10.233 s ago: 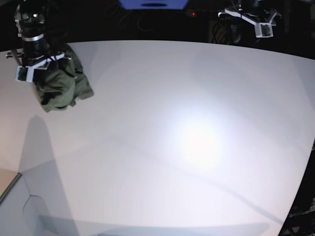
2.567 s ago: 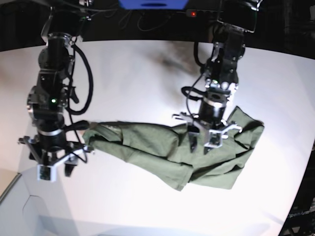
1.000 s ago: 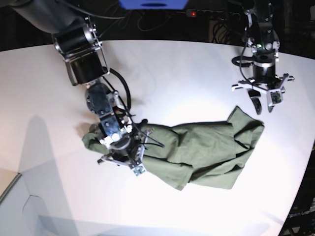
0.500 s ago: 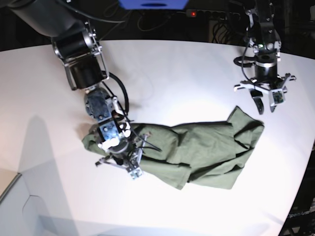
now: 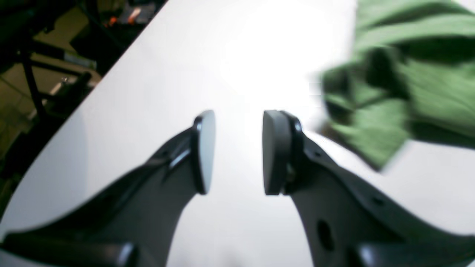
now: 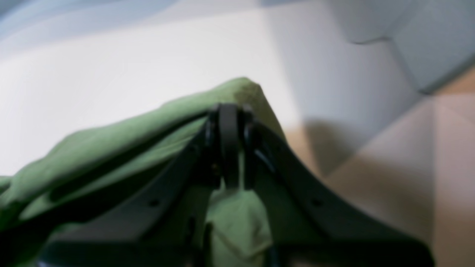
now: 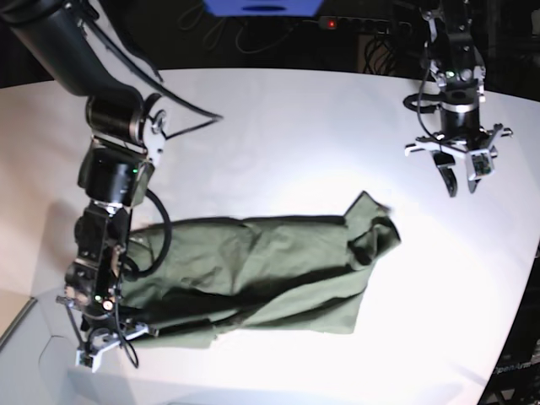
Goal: Layout the t-shirt on the table in an organized manner, then fold the t-shirt properly
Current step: 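Drag the t-shirt edge with the right gripper away from the left gripper, then release the shirt and move both grippers to its collar edge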
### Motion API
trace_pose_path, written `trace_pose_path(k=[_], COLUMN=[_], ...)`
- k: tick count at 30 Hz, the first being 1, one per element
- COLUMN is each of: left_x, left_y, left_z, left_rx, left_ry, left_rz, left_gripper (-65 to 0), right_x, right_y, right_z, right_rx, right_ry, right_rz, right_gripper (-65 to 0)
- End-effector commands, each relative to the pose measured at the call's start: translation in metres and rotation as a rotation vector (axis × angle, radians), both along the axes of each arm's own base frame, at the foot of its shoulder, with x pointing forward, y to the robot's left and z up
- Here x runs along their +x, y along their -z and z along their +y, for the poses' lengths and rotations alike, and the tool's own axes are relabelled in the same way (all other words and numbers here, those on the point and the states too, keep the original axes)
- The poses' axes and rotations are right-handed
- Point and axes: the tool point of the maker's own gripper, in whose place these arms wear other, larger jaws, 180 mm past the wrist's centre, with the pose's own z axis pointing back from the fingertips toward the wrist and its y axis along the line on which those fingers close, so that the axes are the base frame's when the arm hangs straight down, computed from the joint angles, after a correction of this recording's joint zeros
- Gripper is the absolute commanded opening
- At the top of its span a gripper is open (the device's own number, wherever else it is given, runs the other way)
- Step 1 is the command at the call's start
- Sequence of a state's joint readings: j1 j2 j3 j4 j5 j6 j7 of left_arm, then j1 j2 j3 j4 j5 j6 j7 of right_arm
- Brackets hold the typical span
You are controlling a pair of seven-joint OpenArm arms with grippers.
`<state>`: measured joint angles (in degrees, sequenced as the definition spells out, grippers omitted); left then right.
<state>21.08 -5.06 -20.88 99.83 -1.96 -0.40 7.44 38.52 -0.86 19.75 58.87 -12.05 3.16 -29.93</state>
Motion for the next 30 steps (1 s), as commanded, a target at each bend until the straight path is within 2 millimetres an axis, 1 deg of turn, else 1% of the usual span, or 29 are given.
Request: trace_pose_path(k=[1,3,4,6,8,10,11,12,13,15,16,17,19,21,22,23,24,26,30], left_x=[0.004,0.006,0.006,0.007,0.007,0.007,0.007,0.007,0.007,0.011,0.012,0.012,0.012,0.012,0.011,0.011,0.010,0.010,0.010], left_y=[-0.016,-0.019,-0.019,-0.021,-0.022,-0.022,-0.022,-0.022,-0.021,-0.021,-0.021,-0.021,-0.020,-0.020,-0.020,-0.019,-0.019,-0.019,-0.019], left_z=[0.001,-0.001,-0.002,-0.005,-0.006,-0.006,-0.007,-0.007,-0.006,-0.009,-0.011,-0.013,-0.014,-0.014,-0.014,-0.013,-0.012,-0.011,-0.010], left_rx=[0.019,0.019,0.017,0.008,0.003,0.002,0.001,0.001,0.000,-0.005,-0.007,-0.008,-0.009,-0.009,-0.009,-0.008,-0.007,-0.006,-0.004], left_ry=[0.006,0.011,0.012,0.010,0.009,0.008,0.007,0.007,0.006,0.012,0.018,0.024,0.026,0.026,0.026,0.024,0.021,0.019,0.019], left_rz=[-0.053,-0.062,-0.063,-0.072,-0.075,-0.076,-0.076,-0.078,-0.075,-0.079,-0.079,-0.078,-0.078,-0.076,-0.075,-0.073,-0.074,-0.072,-0.071], left_gripper=[-44.2,-44.2,-44.2,-44.1,-43.0,-39.1,-36.2,-32.6,-29.0,-23.9,-22.7,-22.4,-22.4,-22.4,-22.4,-22.4,-22.4,-22.4,-22.4], right_x=[0.011,0.005,0.003,0.000,-0.001,-0.005,-0.007,-0.012,-0.016,-0.019,-0.019,-0.018,-0.016,-0.016,-0.011,-0.011,-0.013,-0.017,-0.022], right_y=[-0.018,-0.001,0.007,0.017,0.023,0.027,0.025,0.026,0.029,0.031,0.032,0.032,0.038,0.050,0.052,0.059,0.068,0.080,0.093], right_z=[0.008,0.010,0.011,0.013,0.015,0.012,0.011,0.010,0.013,0.028,0.036,0.042,0.052,0.055,0.057,0.059,0.054,0.050,0.055], right_rx=[0.000,0.006,0.010,0.014,0.018,0.020,0.014,0.006,0.001,-0.024,-0.039,-0.050,-0.059,-0.051,-0.044,-0.035,-0.036,-0.032,-0.028], right_ry=[-0.017,-0.023,-0.025,-0.030,-0.033,-0.027,-0.023,-0.028,-0.049,-0.125,-0.161,-0.179,-0.209,-0.219,-0.225,-0.231,-0.229,-0.229,-0.242], right_rz=[-0.052,-0.016,0.002,0.027,0.043,0.052,0.043,0.042,0.040,0.042,0.045,0.045,0.063,0.100,0.111,0.137,0.164,0.199,0.218], right_gripper=[-63.5,-57.9,-53.8,-44.4,-34.7,-25.6,-22.4,-20.6,-19.9,-19.8,-19.8,-19.8,-19.8,-19.9,-19.9,-19.9,-19.9,-19.9,-20.0])
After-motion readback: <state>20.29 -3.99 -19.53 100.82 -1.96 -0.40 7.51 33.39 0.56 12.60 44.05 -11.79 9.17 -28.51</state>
